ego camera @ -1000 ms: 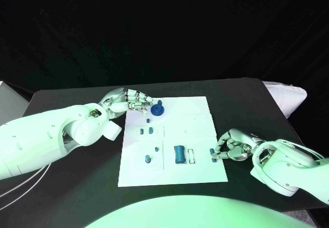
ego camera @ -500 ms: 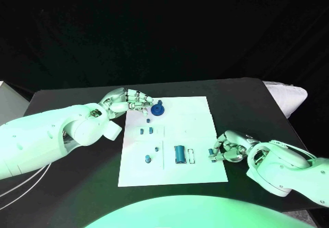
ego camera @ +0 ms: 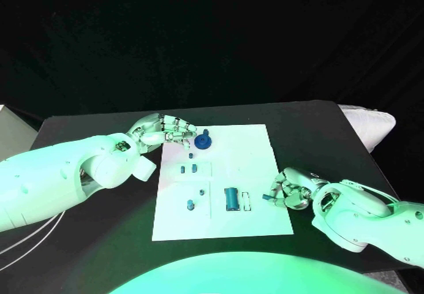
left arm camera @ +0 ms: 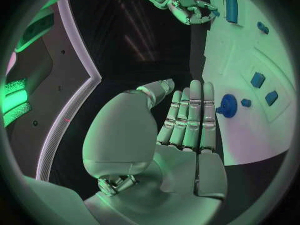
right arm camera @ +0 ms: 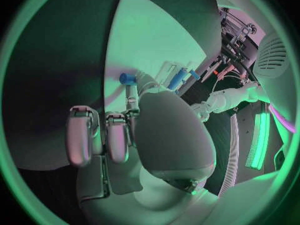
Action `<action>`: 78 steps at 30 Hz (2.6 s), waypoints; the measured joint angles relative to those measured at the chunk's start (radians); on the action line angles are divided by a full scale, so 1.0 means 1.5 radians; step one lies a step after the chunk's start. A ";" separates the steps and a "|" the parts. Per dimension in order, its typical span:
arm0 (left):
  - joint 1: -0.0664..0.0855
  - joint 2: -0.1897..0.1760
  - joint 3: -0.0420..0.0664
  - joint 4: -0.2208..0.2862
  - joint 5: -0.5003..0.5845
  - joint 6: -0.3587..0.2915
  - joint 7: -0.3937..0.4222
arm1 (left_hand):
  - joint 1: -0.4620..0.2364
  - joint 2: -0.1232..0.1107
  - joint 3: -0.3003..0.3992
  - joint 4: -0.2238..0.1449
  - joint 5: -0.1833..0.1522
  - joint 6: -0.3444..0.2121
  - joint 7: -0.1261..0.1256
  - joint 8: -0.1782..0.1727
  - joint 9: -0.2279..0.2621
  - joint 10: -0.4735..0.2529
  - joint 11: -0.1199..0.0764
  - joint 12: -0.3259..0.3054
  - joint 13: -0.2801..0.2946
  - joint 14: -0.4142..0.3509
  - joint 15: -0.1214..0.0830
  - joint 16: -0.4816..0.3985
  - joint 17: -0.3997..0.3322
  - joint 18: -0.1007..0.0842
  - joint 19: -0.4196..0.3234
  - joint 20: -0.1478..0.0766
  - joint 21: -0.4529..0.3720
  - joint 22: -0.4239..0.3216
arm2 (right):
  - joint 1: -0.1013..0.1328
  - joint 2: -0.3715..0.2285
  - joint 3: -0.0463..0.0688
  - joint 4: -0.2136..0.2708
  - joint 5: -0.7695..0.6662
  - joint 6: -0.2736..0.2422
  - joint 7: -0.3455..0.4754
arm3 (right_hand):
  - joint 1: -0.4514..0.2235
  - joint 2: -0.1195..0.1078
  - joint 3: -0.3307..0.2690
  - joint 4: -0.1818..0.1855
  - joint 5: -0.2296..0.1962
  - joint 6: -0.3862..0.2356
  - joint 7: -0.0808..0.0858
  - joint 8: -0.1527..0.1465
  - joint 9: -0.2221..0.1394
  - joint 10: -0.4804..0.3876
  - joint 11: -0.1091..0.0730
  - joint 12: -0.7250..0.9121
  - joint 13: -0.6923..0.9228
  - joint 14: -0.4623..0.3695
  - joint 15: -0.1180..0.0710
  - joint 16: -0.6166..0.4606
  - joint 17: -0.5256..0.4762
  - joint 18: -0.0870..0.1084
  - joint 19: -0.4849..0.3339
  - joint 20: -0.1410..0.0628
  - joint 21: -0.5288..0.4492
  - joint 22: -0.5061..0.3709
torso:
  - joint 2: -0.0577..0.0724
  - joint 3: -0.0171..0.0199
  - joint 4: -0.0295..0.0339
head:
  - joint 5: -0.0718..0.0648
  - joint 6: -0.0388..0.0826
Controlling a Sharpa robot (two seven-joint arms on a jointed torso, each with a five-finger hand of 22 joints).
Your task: Assemble the parts on the task board
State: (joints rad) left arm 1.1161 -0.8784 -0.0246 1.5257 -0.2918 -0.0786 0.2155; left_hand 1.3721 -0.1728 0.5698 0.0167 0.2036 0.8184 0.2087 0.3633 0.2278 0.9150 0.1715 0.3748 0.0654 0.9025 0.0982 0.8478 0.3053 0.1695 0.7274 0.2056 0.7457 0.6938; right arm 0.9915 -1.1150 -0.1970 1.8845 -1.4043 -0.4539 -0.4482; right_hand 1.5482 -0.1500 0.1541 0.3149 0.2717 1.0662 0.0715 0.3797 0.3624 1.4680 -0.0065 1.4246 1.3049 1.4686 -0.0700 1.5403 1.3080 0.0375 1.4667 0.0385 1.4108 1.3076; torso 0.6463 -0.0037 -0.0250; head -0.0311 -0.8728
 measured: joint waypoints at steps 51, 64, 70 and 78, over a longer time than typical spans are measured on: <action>0.000 0.000 0.000 0.002 0.000 0.000 -0.002 | 0.000 0.000 0.000 0.000 0.000 0.000 0.000 0.003 -0.001 0.000 0.000 0.000 0.000 0.000 0.000 0.000 0.001 0.000 0.005 0.000 -0.003 -0.002 | 0.022 0.050 -0.002 0.036 0.088 -0.063 -0.014 | -0.196 -0.065 0.246 -0.114 0.048 -0.004 -0.004 0.039 0.001 -0.001 -0.003 0.017 0.002 0.000 0.000 0.000 0.000 0.000 0.000 0.000 0.026 0.000 | 0.000 -0.0006 0.0002 | 0.005 0.000; 0.000 0.000 0.000 0.003 0.000 0.000 -0.004 | 0.000 0.000 -0.002 0.002 0.000 0.000 0.000 0.003 -0.001 0.000 0.000 0.000 0.000 0.000 0.000 0.000 0.000 0.000 0.005 0.000 -0.003 -0.003 | 0.014 0.071 -0.002 0.026 0.131 -0.052 -0.040 | -0.257 -0.064 0.211 -0.079 -0.004 -0.002 -0.006 0.044 0.002 -0.001 -0.003 0.025 0.002 0.000 0.000 0.000 0.000 0.000 0.000 0.000 0.026 0.000 | 0.000 -0.0001 -0.0006 | 0.005 0.000; 0.000 0.000 0.000 0.004 0.000 0.000 -0.004 | 0.000 0.000 0.000 0.004 0.000 0.000 0.000 0.003 -0.001 0.000 0.000 0.000 0.000 -0.003 0.003 0.000 0.000 0.000 0.005 0.000 -0.005 -0.003 | 0.014 0.074 -0.002 0.021 0.132 -0.050 -0.056 | -0.261 -0.064 0.206 -0.074 0.007 -0.002 -0.006 0.044 0.002 -0.001 -0.003 0.026 0.002 0.000 0.000 0.000 0.000 0.000 0.000 0.000 0.026 0.000 | 0.000 0.0003 -0.0003 | 0.005 0.000; 0.000 -0.001 0.000 0.004 0.000 0.000 -0.006 | 0.000 0.000 0.000 0.004 0.000 0.000 0.000 0.003 -0.001 0.000 0.000 0.000 0.000 -0.003 0.003 0.000 0.000 0.000 0.005 0.000 -0.005 -0.003 | 0.014 0.079 -0.002 0.015 0.128 -0.037 -0.071 | -0.267 -0.065 0.198 -0.070 0.007 -0.002 -0.006 0.044 0.002 -0.001 -0.003 0.026 0.002 0.000 0.000 0.000 0.000 0.000 0.000 0.000 0.026 0.000 | 0.000 0.0002 -0.0003 | 0.004 0.000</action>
State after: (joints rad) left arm 1.1160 -0.8797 -0.0245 1.5312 -0.2914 -0.0784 0.2066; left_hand 1.3721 -0.1728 0.5699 0.0223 0.2036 0.8184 0.2087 0.3671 0.2267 0.9150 0.1715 0.3747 0.0652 0.8987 0.1021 0.8478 0.3059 0.1695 0.7346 0.2056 0.7376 0.6887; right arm 1.0120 -0.9960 -0.2001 1.9070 -1.2120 -0.5097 -0.5554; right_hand 1.1470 -0.2470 0.4514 0.2103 0.2828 1.0632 0.0624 0.4456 0.3654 1.4659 -0.0115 1.4637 1.3076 1.4683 -0.0700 1.5403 1.3074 0.0375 1.4664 0.0391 1.4502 1.3073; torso 0.6463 -0.0035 -0.0255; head -0.0253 -0.8728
